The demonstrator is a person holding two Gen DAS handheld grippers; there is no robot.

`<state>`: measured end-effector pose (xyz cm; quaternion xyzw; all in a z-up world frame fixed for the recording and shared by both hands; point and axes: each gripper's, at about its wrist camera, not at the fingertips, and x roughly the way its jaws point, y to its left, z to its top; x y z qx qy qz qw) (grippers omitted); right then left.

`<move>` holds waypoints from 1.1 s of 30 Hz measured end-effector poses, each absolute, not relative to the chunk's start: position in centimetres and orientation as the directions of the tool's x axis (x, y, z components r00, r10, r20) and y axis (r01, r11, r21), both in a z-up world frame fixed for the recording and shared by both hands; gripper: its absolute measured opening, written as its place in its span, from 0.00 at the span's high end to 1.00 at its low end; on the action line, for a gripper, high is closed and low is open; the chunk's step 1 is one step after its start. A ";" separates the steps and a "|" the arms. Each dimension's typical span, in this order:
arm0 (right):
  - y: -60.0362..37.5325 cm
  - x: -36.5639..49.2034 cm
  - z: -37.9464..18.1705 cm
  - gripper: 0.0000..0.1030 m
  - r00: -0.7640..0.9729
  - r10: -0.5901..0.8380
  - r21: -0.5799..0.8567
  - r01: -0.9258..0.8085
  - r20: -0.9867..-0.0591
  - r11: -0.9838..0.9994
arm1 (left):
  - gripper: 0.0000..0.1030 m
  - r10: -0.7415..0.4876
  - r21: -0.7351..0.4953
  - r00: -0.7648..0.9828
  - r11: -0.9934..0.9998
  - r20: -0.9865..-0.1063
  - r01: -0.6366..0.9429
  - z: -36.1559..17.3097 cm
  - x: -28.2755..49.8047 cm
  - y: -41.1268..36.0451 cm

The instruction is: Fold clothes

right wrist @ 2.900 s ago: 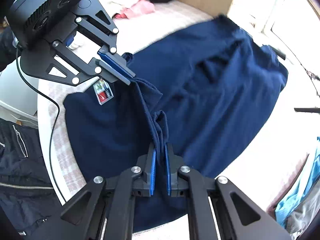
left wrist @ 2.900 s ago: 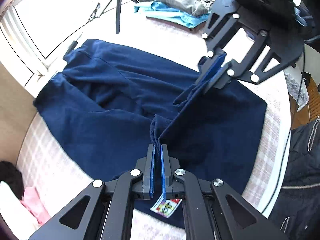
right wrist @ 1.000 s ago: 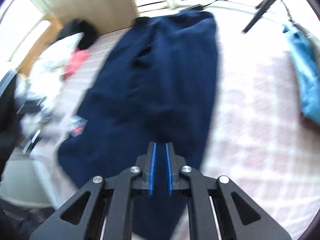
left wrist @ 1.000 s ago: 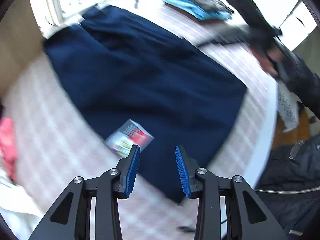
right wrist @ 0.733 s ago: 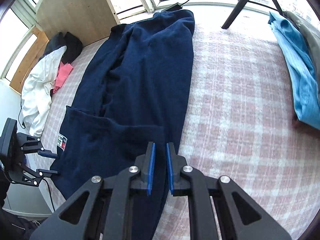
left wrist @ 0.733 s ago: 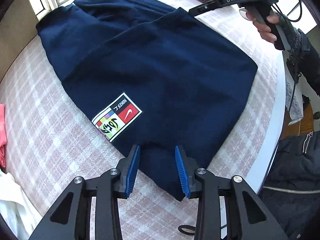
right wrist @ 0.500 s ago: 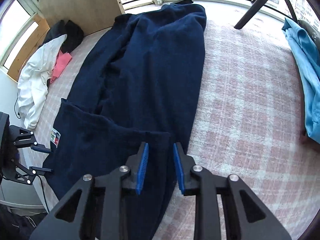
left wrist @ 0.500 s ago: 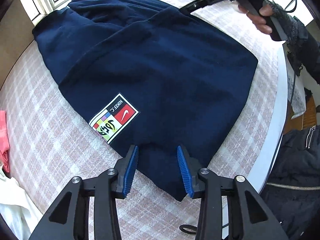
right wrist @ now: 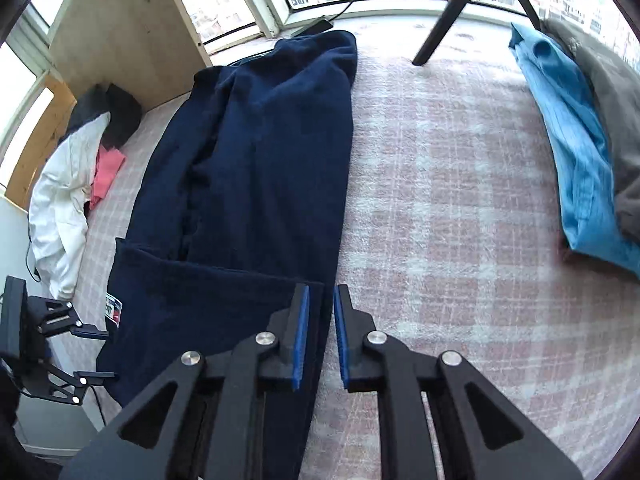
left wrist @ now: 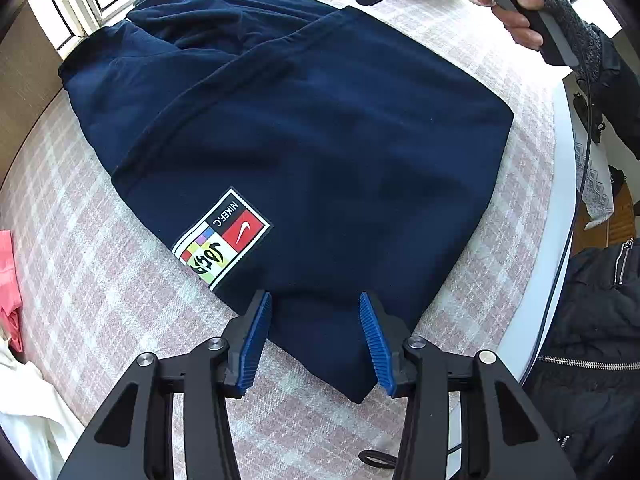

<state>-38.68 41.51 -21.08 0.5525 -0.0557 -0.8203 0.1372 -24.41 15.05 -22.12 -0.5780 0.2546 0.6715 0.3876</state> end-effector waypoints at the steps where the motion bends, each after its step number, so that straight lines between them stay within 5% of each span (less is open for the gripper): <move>1: 40.6 -38.5 -21.2 0.85 -0.336 -0.296 0.234 0.214 -0.894 -0.948 | 0.56 0.232 -0.112 -0.030 -0.572 -0.972 -0.813 -22.0 -24.4 14.8; 3: 39.0 -38.3 -22.0 0.73 -0.297 -0.276 0.193 0.280 -0.914 -0.941 | 0.56 0.243 -0.122 -0.027 -0.577 -0.970 -0.808 -21.8 -24.4 14.4; 6: 38.7 -37.8 -22.4 0.73 -0.304 -0.205 0.123 0.268 -0.930 -0.956 | 0.58 0.241 -0.110 -0.057 -0.626 -0.969 -0.772 -21.0 -24.4 13.0; 16: 39.8 -32.7 -19.7 0.73 -0.281 -0.333 0.268 0.246 -0.900 -0.932 | 0.58 0.311 -0.197 -0.039 -0.690 -0.950 -0.696 -20.8 -23.4 9.8; 21: 39.3 -32.2 -19.9 0.73 -0.231 -0.327 0.275 0.230 -0.916 -0.934 | 0.58 0.356 -0.205 -0.093 -0.712 -0.930 -0.671 -16.0 -25.8 7.5; 24: 39.7 -34.3 -16.3 0.73 -0.308 -0.321 0.257 0.231 -0.895 -0.938 | 0.57 0.358 -0.155 -0.187 -0.738 -0.915 -0.657 -13.1 -29.0 6.7; 28: 39.5 -37.8 -12.5 0.56 -0.404 -0.278 0.195 0.236 -0.872 -0.952 | 0.57 0.348 -0.090 -0.297 -0.770 -0.889 -0.631 -10.0 -33.1 6.2; 33: 39.4 -42.2 -7.8 0.54 -0.517 -0.224 0.116 0.233 -0.826 -0.965 | 0.56 0.346 -0.094 -0.345 -0.811 -0.873 -0.577 -9.4 -39.5 7.5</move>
